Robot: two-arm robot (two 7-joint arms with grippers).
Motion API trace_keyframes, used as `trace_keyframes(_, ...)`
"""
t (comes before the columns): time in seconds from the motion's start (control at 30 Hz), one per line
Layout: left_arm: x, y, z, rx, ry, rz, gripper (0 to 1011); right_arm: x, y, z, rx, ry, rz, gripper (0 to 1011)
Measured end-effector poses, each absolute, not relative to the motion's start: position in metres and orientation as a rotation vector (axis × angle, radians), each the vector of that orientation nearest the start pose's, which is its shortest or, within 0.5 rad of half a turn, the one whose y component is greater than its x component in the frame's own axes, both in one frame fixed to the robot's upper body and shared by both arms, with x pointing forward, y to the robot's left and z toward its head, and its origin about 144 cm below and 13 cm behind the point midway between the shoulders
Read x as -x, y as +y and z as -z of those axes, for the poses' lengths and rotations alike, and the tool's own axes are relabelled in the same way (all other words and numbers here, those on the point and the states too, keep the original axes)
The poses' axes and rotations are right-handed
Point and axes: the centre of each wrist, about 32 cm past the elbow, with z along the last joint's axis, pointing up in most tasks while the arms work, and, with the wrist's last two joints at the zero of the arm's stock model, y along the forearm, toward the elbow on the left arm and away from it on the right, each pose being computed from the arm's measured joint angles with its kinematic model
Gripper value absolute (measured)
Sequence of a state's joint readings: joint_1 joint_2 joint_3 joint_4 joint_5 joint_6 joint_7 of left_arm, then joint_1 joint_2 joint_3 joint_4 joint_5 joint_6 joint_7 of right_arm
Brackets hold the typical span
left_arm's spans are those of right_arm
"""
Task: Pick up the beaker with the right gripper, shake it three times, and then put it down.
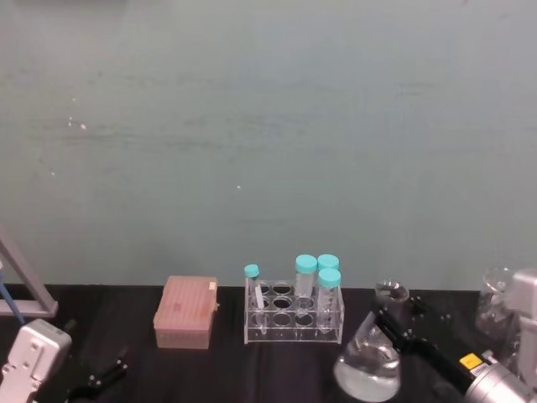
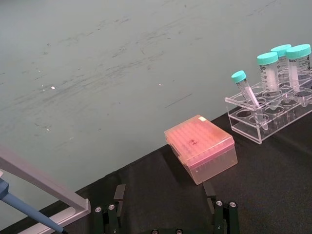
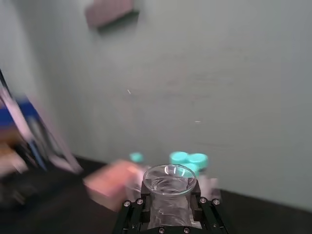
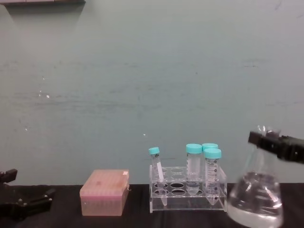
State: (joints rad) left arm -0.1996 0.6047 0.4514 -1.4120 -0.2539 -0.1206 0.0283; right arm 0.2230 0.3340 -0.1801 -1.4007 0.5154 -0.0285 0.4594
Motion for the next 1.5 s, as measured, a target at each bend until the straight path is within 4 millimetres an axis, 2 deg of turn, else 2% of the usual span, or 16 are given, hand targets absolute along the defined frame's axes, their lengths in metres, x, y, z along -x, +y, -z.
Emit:
trace_keyframes(0.27,-0.489,0.310,-1.140,-0.304,-0.285,-1.248,1000,-0.511,-0.283,-1.169,-0.556,0.572,0.932,461)
trace_keyframes(0.53,-0.489,0.310,-1.140,-0.304,-0.285,-1.248,1000,-0.510,-0.283,-1.168,-0.664,0.742,0.944,461)
trace_keyframes(0.67,-0.489,0.310,-1.140,-0.304,-0.285,-1.248,1000,-0.510,-0.283,-1.168,-0.654,0.748,0.961,461)
trace_keyframes(0.8,-0.489,0.310,-1.140,-0.304,-0.285,-1.248,1000,-0.513,-0.286,-1.170,-0.516,0.600,0.998,461)
trace_keyframes(0.9,-0.489,0.310,-1.140,-0.304,-0.285,-1.248,1000,-0.516,-0.290,-1.172,-0.370,0.381,1.026,461)
trace_keyframes(1.13,-0.489,0.310,-1.140,-0.304,-0.285,-1.248,1000,-0.528,-0.310,-1.177,-0.044,-0.197,1.034,461)
trace_keyframes(1.17,-0.489,0.310,-1.140,-0.304,-0.285,-1.248,1000,-0.532,-0.316,-1.180,0.034,-0.342,1.025,461)
trace_keyframes(1.33,-0.489,0.310,-1.140,-0.304,-0.285,-1.248,1000,-0.541,-0.336,-1.185,0.262,-0.731,0.965,461)
trace_keyframes(1.5,-0.489,0.310,-1.140,-0.304,-0.285,-1.248,1000,-0.544,-0.346,-1.187,0.387,-0.936,0.903,461)
